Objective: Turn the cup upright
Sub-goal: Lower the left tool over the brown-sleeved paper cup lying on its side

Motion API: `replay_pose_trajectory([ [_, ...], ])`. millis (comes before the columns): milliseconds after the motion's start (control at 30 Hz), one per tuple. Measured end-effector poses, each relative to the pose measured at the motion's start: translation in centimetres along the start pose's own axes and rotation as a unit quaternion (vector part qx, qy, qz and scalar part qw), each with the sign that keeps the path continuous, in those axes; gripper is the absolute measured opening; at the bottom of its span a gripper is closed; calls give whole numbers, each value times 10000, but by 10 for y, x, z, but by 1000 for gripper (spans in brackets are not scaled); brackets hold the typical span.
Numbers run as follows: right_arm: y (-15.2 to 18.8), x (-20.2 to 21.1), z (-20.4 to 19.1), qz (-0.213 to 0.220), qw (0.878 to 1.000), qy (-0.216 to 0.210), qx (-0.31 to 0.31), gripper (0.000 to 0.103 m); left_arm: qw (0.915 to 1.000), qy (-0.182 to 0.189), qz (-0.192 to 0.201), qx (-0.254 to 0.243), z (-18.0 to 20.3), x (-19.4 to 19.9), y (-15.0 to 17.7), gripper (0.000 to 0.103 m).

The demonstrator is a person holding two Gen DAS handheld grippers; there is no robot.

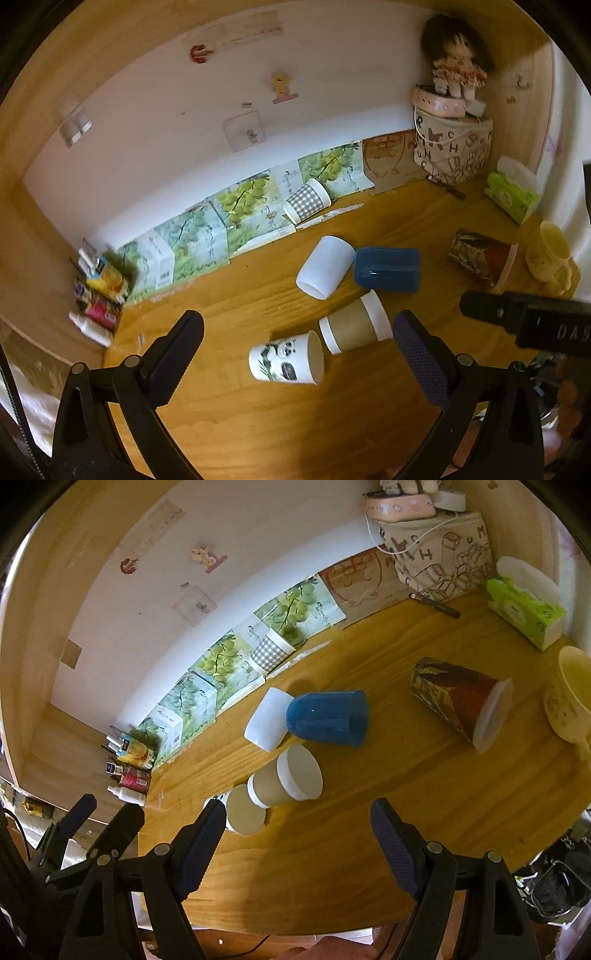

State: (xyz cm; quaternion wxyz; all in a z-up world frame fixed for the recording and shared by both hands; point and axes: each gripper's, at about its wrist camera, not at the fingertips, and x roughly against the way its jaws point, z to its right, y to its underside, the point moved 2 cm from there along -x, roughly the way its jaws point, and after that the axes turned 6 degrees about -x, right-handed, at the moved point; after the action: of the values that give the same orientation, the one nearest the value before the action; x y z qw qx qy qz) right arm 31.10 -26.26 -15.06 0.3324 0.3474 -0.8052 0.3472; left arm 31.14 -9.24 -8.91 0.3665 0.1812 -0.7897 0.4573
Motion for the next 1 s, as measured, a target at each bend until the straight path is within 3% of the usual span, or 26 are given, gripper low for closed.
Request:
replay_pose_trajectory([
  [267, -28, -25, 6, -298, 9995, -91, -41, 81, 9974, -51, -261, -671, 8, -31, -12, 102],
  [533, -47, -51, 17, -627, 9980, -25, -84, 81, 9876, 71, -415, -1512, 19, -61, -19, 102],
  [767, -61, -70, 27, -921, 9957, 23, -122, 81, 9729, 413, -460, -2229, 32, -85, -20, 102],
  [1000, -77, -82, 34, -1038, 9945, 16, -151, 81, 9471, 811, -470, -3070, 47, -110, -14, 102],
])
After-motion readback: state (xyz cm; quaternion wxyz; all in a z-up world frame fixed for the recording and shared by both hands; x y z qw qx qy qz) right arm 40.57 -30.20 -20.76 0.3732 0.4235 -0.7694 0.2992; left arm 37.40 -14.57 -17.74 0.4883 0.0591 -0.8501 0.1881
